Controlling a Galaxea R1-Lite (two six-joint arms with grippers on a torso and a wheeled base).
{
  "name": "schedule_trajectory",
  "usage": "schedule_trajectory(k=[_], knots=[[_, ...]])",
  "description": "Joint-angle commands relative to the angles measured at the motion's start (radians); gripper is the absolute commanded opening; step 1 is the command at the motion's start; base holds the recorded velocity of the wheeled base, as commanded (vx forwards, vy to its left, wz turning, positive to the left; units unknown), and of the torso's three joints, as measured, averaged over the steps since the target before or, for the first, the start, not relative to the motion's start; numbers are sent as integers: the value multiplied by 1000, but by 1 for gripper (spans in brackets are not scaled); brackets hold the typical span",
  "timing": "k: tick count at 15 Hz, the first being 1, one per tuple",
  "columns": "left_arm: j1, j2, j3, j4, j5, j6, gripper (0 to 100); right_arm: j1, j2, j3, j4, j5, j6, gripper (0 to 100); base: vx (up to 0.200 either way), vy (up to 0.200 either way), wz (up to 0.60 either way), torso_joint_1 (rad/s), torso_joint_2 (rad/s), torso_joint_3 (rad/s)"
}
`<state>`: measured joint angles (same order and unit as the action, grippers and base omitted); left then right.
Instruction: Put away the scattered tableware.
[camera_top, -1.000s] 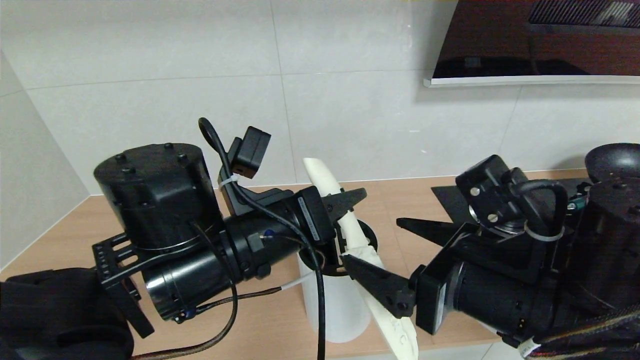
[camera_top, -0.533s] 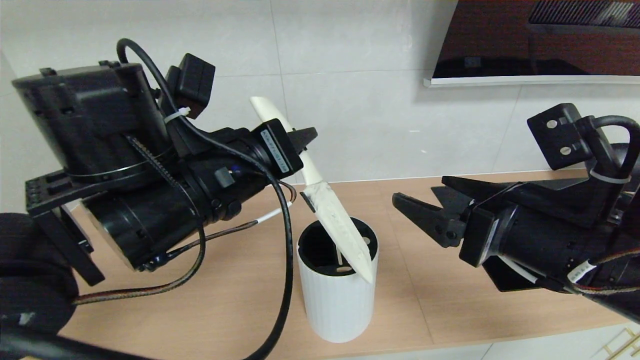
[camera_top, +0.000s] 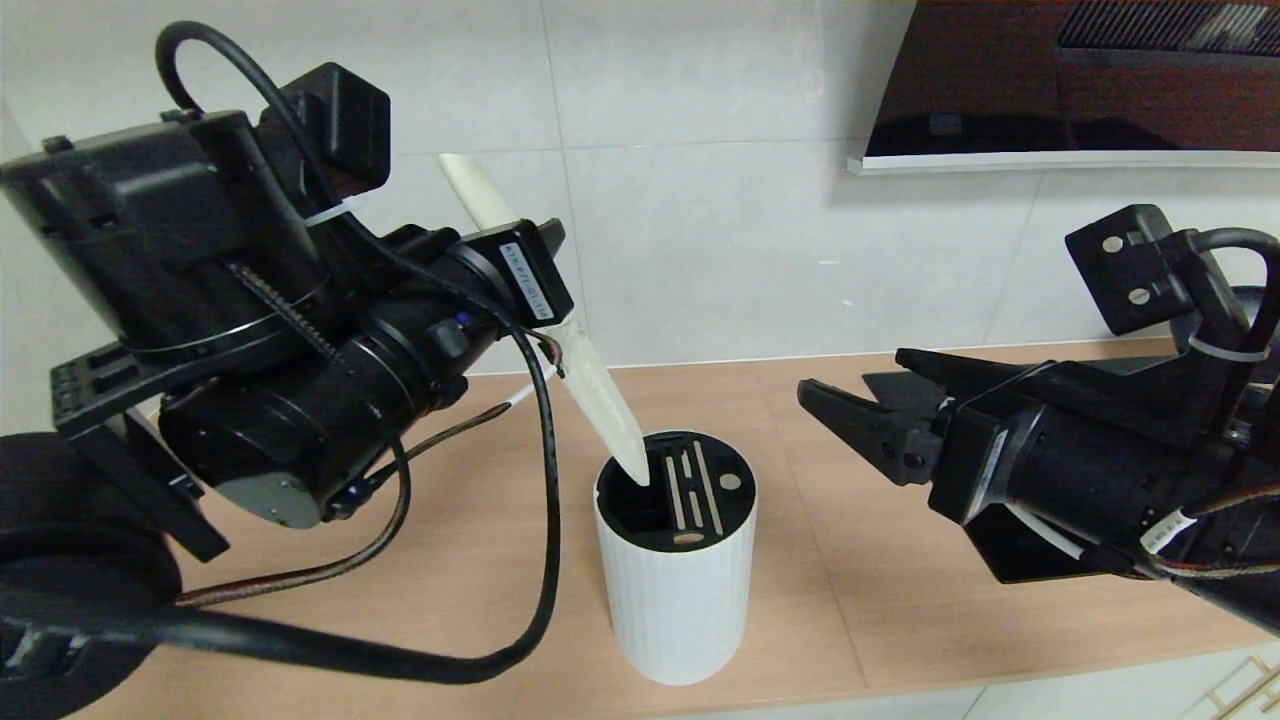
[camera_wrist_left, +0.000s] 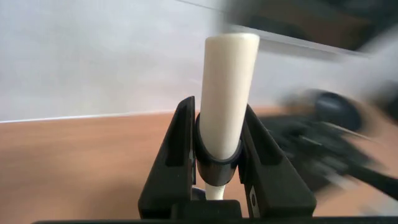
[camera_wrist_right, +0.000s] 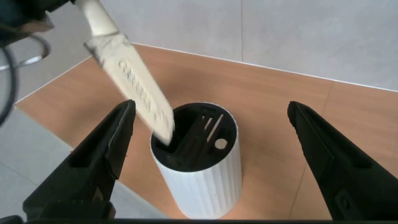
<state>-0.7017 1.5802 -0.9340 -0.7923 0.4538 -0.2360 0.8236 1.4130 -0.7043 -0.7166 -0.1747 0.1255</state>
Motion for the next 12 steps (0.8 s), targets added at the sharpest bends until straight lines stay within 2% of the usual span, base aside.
schedule_trajectory(k=[1, 4, 8, 12], knots=[[-10, 37, -23, -2, 28, 10, 0, 0, 3, 0, -1, 0, 0, 100, 0, 0, 0, 0, 0, 0], [-39, 52, -23, -7, 43, 12, 0, 0, 7, 3, 0, 0, 0, 100, 0, 0, 0, 0, 0, 0], [-64, 119, -32, -5, 120, 14, 0, 0, 9, 3, 0, 0, 0, 100, 0, 0, 0, 0, 0, 0], [-78, 133, -42, 1, 144, 27, 0, 0, 3, 5, -1, -2, 0, 100, 0, 0, 0, 0, 0, 0]])
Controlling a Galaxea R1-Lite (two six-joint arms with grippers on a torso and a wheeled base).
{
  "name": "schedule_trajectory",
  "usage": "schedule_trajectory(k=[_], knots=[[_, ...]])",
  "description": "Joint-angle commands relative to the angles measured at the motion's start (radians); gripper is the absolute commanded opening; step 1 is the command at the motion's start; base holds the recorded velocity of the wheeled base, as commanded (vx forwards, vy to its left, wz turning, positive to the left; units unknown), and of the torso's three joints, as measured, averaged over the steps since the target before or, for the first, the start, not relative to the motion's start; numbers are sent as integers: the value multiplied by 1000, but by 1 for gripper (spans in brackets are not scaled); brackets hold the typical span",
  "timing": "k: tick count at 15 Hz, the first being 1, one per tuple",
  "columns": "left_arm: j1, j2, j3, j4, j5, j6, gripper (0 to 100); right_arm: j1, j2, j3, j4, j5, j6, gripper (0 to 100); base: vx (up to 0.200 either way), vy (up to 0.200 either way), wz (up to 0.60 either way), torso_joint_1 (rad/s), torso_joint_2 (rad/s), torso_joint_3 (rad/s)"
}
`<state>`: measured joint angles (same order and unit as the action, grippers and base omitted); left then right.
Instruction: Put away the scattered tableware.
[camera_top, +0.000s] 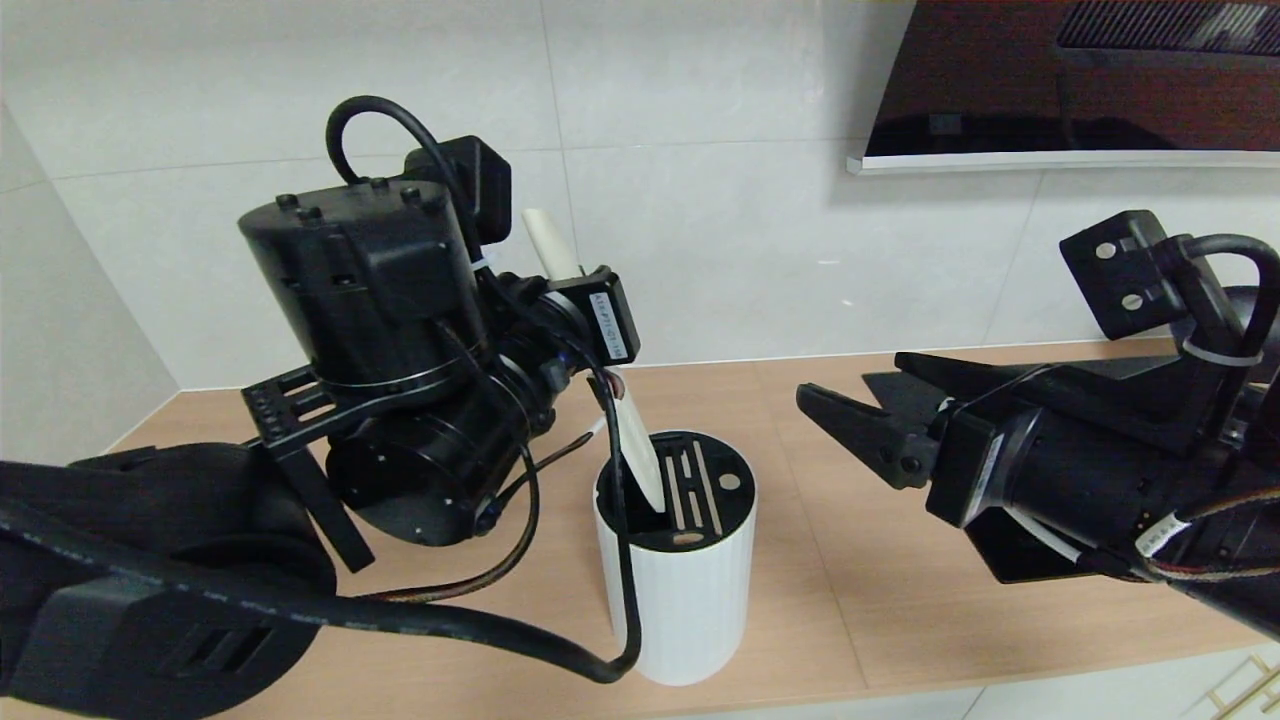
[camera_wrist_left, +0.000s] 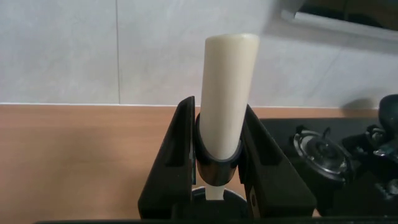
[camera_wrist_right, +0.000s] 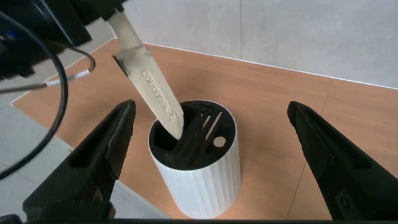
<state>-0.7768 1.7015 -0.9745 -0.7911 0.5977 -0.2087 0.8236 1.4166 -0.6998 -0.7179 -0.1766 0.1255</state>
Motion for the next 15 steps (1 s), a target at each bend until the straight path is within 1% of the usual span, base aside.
schedule_trajectory(k=[1, 2, 4, 5, 6, 9, 10, 11, 14, 15], knots=[[-4, 23, -1, -5, 4, 22, 0, 0, 1, 0, 0, 0, -1, 100, 0, 0, 0, 0, 0, 0], [-7, 24, -1, -2, 24, 46, 0, 0, 5, 2, 0, 0, -4, 100, 0, 0, 0, 0, 0, 0], [-9, 37, -3, 0, 39, 74, 0, 0, 4, 2, 0, -3, -4, 100, 0, 0, 0, 0, 0, 0], [-10, 41, -7, 1, 45, 84, 0, 0, 4, 2, 0, -11, -6, 100, 0, 0, 0, 0, 0, 0], [-21, 50, -9, 1, 50, 86, 0, 0, 4, 2, 2, -15, -6, 100, 0, 0, 0, 0, 0, 0], [-55, 76, -4, 6, 54, 78, 0, 0, 5, 9, 0, -15, -6, 100, 0, 0, 0, 0, 0, 0], [-61, 83, -4, 6, 54, 71, 0, 0, 4, 9, 0, -15, -6, 100, 0, 0, 0, 0, 0, 0], [-68, 83, -4, 6, 54, 55, 0, 0, 4, 9, 0, -15, -6, 100, 0, 0, 0, 0, 0, 0], [-82, 84, 8, 7, 56, 49, 0, 0, 4, 9, 0, -15, -6, 100, 0, 0, 0, 0, 0, 0], [-82, 95, 19, 7, 56, 25, 0, 0, 4, 9, 0, -15, -6, 100, 0, 0, 0, 0, 0, 0]])
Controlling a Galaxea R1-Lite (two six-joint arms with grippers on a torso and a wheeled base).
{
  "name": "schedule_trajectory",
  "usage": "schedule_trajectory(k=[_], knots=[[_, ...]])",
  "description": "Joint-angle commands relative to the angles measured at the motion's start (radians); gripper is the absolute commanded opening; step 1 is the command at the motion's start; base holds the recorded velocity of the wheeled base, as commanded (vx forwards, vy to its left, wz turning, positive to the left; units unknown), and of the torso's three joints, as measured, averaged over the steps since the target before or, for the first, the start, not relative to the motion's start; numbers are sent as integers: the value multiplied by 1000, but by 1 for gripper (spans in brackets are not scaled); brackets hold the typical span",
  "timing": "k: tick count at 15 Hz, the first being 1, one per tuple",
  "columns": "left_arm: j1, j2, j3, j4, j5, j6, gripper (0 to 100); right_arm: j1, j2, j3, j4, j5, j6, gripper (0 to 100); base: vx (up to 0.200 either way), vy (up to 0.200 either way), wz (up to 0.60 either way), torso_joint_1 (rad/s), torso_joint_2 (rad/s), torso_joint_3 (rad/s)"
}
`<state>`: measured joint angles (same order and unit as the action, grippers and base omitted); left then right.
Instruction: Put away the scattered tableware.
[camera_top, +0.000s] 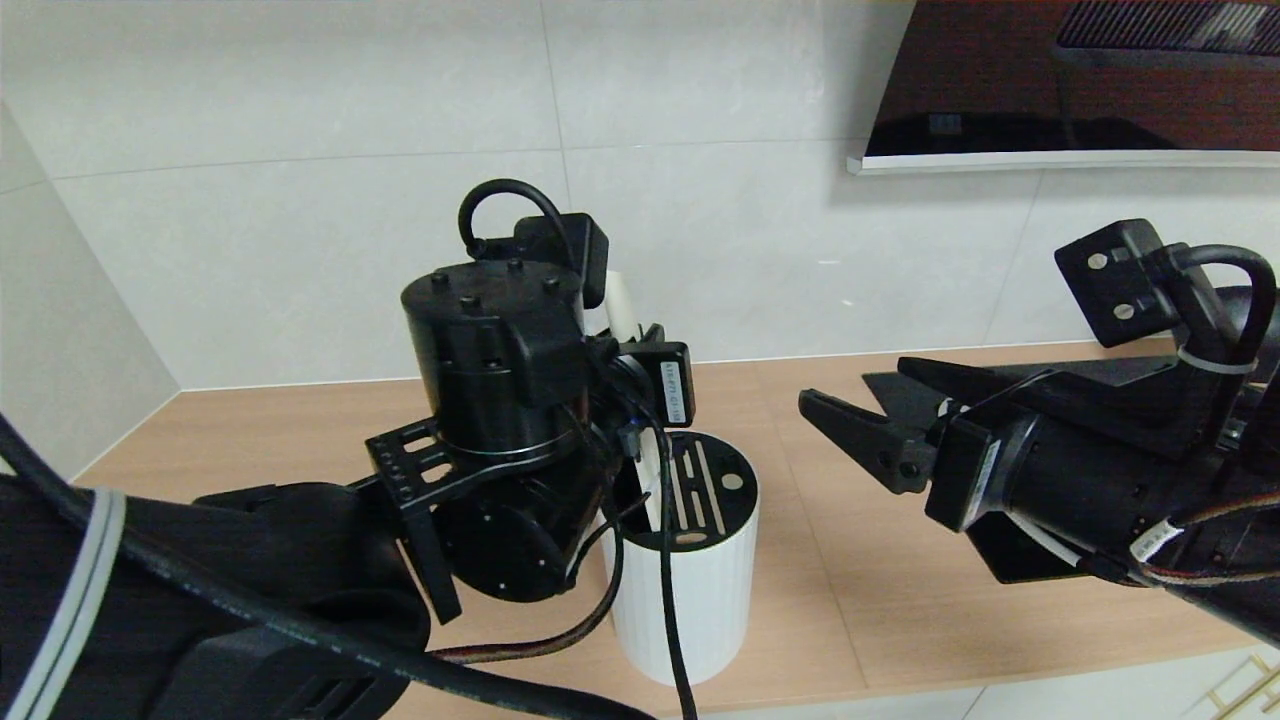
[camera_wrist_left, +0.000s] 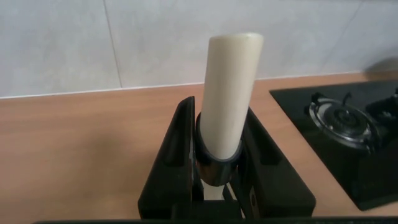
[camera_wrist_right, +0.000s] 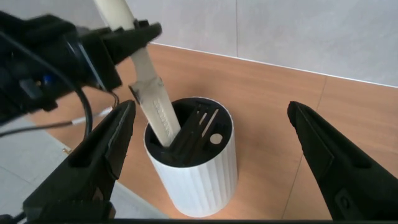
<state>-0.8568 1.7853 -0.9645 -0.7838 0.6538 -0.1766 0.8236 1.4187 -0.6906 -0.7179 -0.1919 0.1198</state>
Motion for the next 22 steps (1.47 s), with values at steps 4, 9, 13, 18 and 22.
schedule_trajectory(k=[4, 9, 13, 18, 22], knots=[[-4, 42, 41, 0, 0, -38, 0, 0, 3, 6, -2, 0, 0, 100, 0, 0, 0, 0, 0, 0], [-10, 86, 53, -2, 3, -60, 0, 0, 8, 6, 0, 0, 0, 100, 0, 0, 0, 0, 0, 0], [-14, 105, 55, -3, 4, -69, 0, 0, 11, 6, 0, 0, 0, 100, 0, 0, 0, 0, 0, 0], [-22, 101, 59, -8, 12, -77, 100, 0, 14, 8, 0, 0, 0, 100, 0, 0, 0, 0, 0, 0], [-25, 103, 59, -8, 12, -80, 100, 0, 16, 8, 0, 0, 0, 100, 0, 0, 0, 0, 0, 0]])
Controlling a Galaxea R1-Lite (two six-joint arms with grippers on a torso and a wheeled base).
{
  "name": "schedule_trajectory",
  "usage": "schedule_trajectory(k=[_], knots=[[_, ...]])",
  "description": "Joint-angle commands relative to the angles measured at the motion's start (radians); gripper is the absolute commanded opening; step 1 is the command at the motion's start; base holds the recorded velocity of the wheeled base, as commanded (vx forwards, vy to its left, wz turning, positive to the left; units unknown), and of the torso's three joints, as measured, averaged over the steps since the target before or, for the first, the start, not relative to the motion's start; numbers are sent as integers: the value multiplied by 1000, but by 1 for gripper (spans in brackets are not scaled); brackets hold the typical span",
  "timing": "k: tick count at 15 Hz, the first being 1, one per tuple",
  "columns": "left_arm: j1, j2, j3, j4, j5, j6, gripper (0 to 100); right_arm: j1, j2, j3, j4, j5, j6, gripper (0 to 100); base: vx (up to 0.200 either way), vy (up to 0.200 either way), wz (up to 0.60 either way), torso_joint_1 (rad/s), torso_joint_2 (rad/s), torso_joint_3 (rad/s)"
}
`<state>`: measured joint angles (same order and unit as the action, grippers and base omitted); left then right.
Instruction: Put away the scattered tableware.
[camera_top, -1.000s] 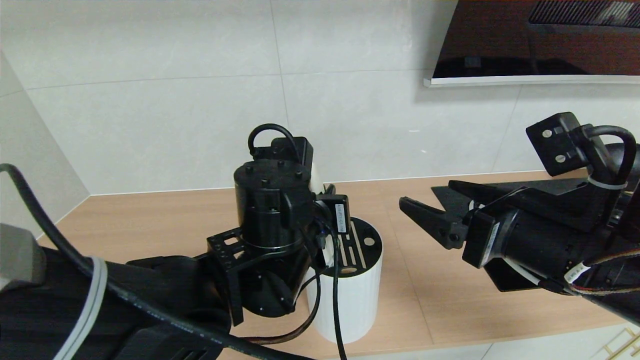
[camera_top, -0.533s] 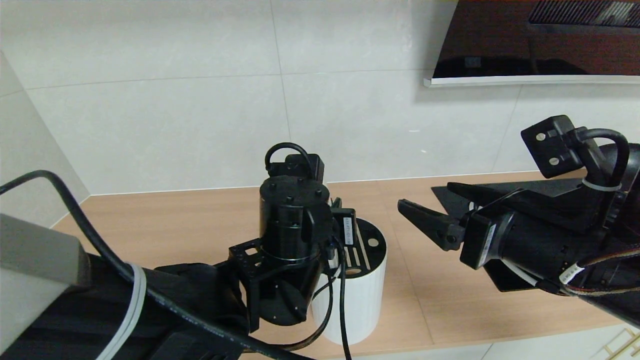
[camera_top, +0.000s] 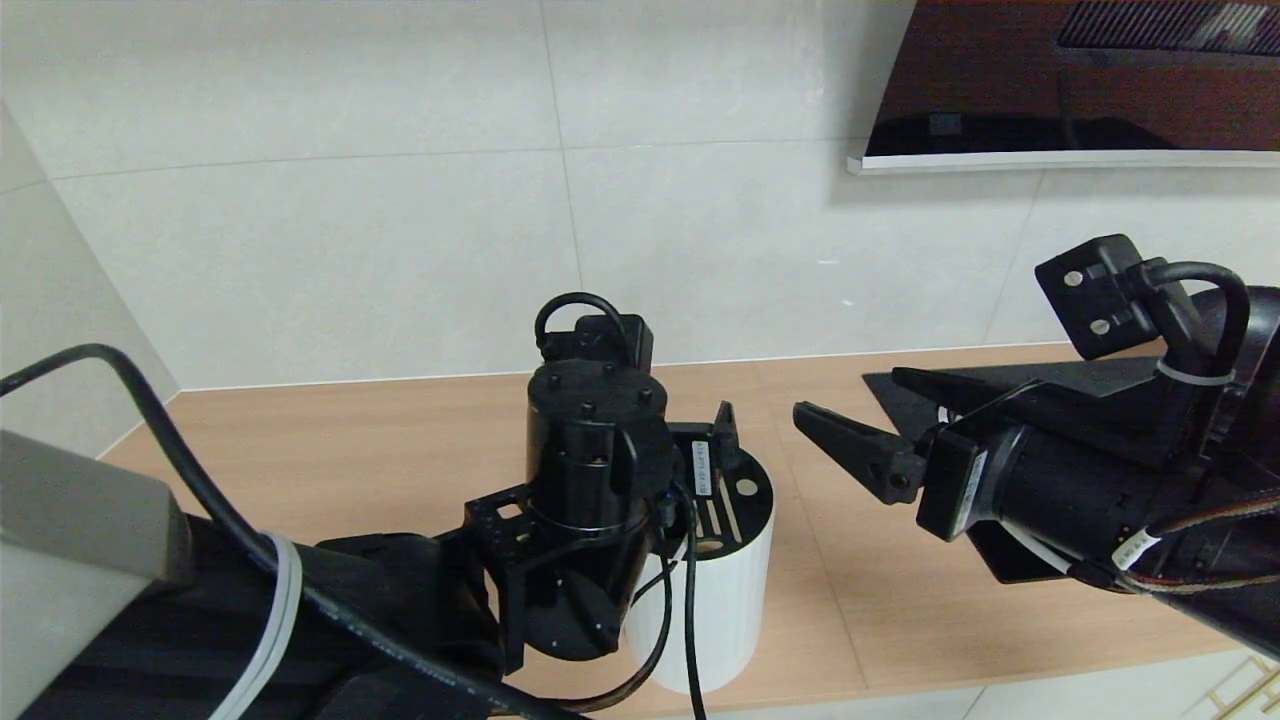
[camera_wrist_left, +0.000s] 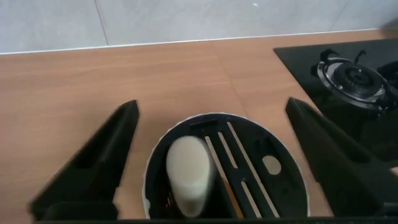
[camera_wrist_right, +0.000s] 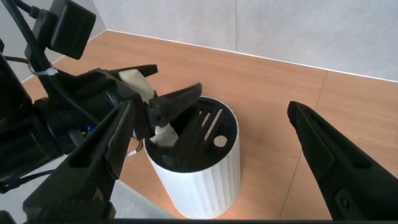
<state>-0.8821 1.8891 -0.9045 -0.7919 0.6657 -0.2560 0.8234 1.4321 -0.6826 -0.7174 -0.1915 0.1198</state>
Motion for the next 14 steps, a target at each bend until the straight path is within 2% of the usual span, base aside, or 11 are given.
schedule_trajectory(k=[1, 2, 5, 8, 9, 10, 11, 12, 14], knots=[[0, -4, 1, -1, 0, 0, 100, 0, 2, 0, 0, 0, 0, 100, 0, 0, 0, 0, 0, 0], [-15, -18, 1, -7, 0, 1, 100, 0, 2, 0, 0, 0, 0, 100, 0, 0, 0, 0, 0, 0], [-17, -113, 1, -24, -5, 3, 100, -15, 1, -2, -2, -6, 0, 100, 0, 0, 0, 0, 0, 0], [-14, -283, 7, -33, -44, 6, 100, -56, -39, -3, -8, -8, 0, 100, 0, 0, 0, 0, 0, 0], [-9, -329, 35, -33, -57, 4, 100, -89, -55, -2, -8, -8, 0, 100, 0, 0, 0, 0, 0, 0], [11, -381, 67, -32, -74, 9, 100, -122, -76, 0, -8, -14, -5, 100, 0, 0, 0, 0, 0, 0], [37, -436, 84, -29, -118, 23, 100, -156, -116, 3, -7, -25, -14, 100, 0, 0, 0, 0, 0, 0], [65, -481, 105, -29, -161, 23, 100, -182, -171, 14, -8, -29, -20, 100, 0, 0, 0, 0, 0, 0], [158, -602, 202, -27, -216, 24, 100, -230, -351, 98, 13, -23, -28, 100, 0, 0, 0, 0, 0, 0]])
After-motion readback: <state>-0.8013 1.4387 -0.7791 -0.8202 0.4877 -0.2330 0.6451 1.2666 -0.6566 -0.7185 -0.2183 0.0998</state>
